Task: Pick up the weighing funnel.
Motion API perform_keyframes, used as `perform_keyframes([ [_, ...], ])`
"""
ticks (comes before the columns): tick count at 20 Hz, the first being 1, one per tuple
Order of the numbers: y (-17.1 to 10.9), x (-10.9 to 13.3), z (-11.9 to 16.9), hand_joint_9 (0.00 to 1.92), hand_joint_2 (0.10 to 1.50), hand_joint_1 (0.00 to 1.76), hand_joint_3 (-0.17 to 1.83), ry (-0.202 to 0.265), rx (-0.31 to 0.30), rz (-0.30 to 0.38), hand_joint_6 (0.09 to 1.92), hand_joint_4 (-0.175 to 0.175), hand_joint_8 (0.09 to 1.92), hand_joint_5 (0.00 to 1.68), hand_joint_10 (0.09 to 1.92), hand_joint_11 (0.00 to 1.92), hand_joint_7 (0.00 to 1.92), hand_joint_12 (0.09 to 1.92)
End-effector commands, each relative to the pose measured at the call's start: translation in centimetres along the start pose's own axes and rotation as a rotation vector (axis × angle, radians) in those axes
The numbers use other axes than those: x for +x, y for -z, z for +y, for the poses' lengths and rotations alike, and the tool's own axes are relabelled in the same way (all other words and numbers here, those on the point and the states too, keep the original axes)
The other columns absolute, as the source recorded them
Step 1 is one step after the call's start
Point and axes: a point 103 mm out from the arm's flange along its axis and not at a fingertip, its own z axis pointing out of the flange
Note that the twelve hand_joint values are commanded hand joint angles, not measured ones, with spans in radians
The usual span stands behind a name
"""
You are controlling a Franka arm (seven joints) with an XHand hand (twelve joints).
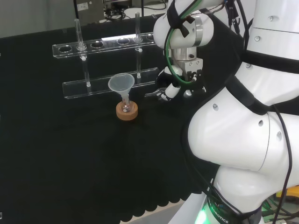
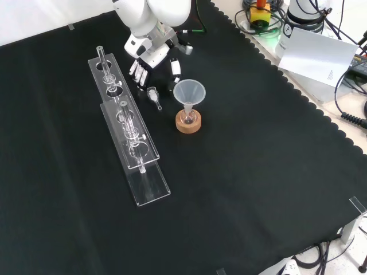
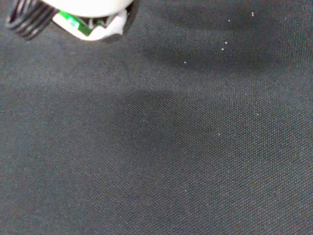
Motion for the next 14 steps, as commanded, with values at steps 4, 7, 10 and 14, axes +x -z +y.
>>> perform_keyframes([
  [4,-0.39,-0.5,0.39,0.63,0.61,0.9,0.66,-0.012,-0.009,-0.002,0.48,-0.036,0.72,0.51,0.56,0.34,0.5,1.32],
  [7,-0.45,-0.67,0.46,0.63,0.61,0.91,0.67,-0.011,-0.008,0.002,0.57,-0.035,0.72,0.48,0.56,0.34,0.5,1.32],
  [10,-0.54,-0.69,0.55,0.63,0.61,0.91,0.67,-0.011,-0.008,0.004,0.62,-0.035,0.73,0.46,0.57,0.34,0.5,1.32],
  [14,-0.78,-0.67,0.83,0.63,0.61,0.91,0.67,-0.013,-0.008,-0.001,0.64,-0.035,0.73,0.46,0.57,0.34,0.5,1.32],
])
